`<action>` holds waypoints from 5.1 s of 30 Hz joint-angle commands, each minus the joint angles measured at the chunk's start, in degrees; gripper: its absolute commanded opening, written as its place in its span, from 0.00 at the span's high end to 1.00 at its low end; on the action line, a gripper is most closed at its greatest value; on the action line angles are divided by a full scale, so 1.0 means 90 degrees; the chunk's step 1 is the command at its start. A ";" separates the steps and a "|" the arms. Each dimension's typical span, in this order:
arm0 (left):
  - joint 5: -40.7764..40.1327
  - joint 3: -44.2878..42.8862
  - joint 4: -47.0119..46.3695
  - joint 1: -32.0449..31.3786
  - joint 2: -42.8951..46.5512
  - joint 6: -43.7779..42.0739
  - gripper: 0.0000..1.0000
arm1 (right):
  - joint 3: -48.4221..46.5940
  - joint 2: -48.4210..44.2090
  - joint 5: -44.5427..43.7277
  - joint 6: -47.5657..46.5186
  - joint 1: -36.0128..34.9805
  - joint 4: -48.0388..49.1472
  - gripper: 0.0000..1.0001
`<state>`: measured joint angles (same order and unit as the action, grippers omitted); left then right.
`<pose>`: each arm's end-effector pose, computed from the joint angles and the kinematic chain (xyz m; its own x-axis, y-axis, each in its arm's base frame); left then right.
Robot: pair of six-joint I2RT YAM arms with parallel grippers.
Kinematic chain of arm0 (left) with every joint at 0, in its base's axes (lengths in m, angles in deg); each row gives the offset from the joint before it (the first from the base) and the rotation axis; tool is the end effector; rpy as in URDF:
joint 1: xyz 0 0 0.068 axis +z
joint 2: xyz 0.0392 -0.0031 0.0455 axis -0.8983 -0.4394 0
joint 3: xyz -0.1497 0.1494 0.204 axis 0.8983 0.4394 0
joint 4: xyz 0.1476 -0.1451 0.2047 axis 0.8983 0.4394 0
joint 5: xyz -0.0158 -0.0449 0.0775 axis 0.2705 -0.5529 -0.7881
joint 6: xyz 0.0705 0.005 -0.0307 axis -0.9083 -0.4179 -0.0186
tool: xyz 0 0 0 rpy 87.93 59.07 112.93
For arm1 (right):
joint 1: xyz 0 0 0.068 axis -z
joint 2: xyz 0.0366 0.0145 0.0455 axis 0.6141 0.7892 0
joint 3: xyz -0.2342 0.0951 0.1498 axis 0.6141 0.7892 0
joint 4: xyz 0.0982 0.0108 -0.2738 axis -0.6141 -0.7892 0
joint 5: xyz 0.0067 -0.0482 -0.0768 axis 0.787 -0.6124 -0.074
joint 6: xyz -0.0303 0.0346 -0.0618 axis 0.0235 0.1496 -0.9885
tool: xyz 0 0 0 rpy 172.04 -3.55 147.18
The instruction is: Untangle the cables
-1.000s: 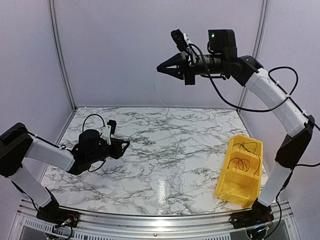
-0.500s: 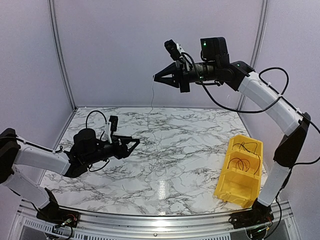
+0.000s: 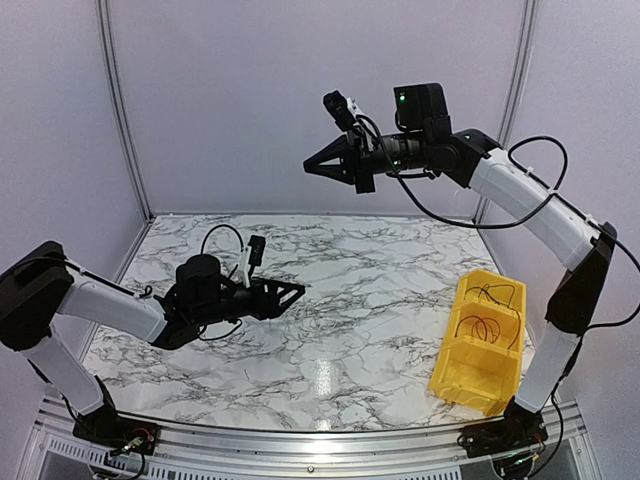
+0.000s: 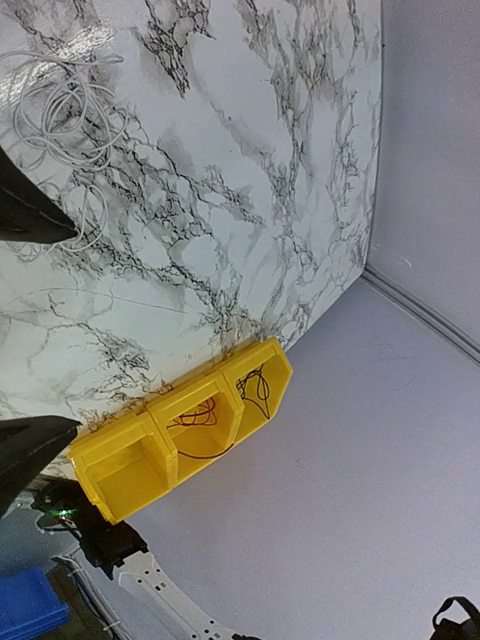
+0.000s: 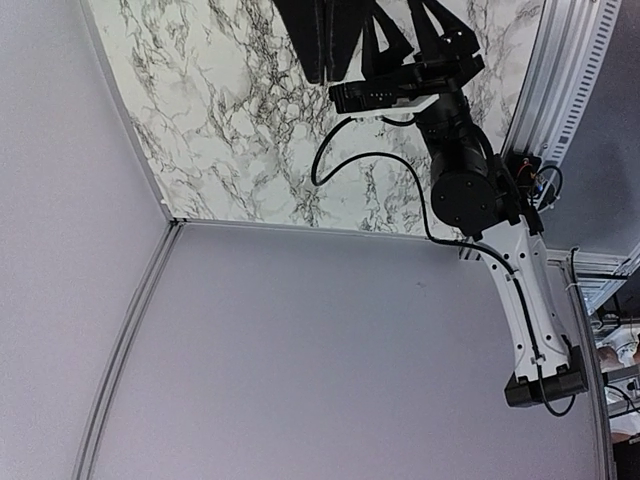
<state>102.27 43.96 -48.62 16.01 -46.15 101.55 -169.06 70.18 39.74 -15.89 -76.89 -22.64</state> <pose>0.2363 -0.2855 0.1951 -0.5104 -0.2160 -0.8324 0.7205 0.4210 -0.5510 0.3198 0.3211 0.4688 0.1233 -0.2125 -0.9694 -0.9917 0.0108 -0.1285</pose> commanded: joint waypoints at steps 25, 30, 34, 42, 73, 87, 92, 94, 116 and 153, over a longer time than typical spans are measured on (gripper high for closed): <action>-0.3090 0.0791 0.2484 0.0011 0.1184 0.1099 0.40 | 0.0547 0.2991 -0.1525 0.0016 -0.0413 -0.0908 0.56; -0.3220 0.1134 0.2483 0.0007 0.1576 0.1145 0.40 | -0.0068 0.3629 -0.1815 0.0454 -0.0505 -0.1070 0.55; -0.3219 0.1284 0.2485 0.0011 0.1781 0.1182 0.40 | -0.0419 0.4020 -0.1881 0.0660 -0.0508 -0.1151 0.55; -0.3178 0.1269 0.2483 0.0004 0.1686 0.1234 0.39 | -0.0799 0.4321 -0.1309 0.0938 -0.0514 -0.1235 0.72; -0.2904 0.0549 0.0495 -0.0086 0.0402 0.1147 0.37 | 0.0087 0.2166 0.0129 0.1478 -0.0788 -0.0078 1.00; -0.4051 -0.0824 0.0042 -0.0004 -0.1523 0.0842 0.53 | 0.0051 0.1171 0.1190 0.1639 -0.0899 0.0047 1.00; -0.4025 -0.0999 -0.0063 0.0328 -0.2249 0.1168 0.59 | -0.0480 0.0713 0.1112 0.1250 -0.0888 -0.0318 1.00; -0.3853 -0.0994 -0.0154 0.0492 -0.2490 0.1407 0.62 | -0.0793 0.0513 0.1016 0.0979 -0.0867 -0.0607 1.00; -0.2642 -0.0199 -0.1506 0.0717 -0.2362 0.1416 0.49 | 0.0206 -0.1260 0.0509 0.0444 0.0947 -0.0434 1.00; -0.2150 -0.1119 0.5518 0.0110 0.0603 0.0452 0.25 | 0.2252 -0.0508 0.0475 0.0886 0.0622 0.0641 1.00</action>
<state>76.98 35.30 -27.28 16.45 -43.29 104.39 -147.88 65.04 44.50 -7.56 -70.88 -17.50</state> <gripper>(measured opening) 0.747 0.022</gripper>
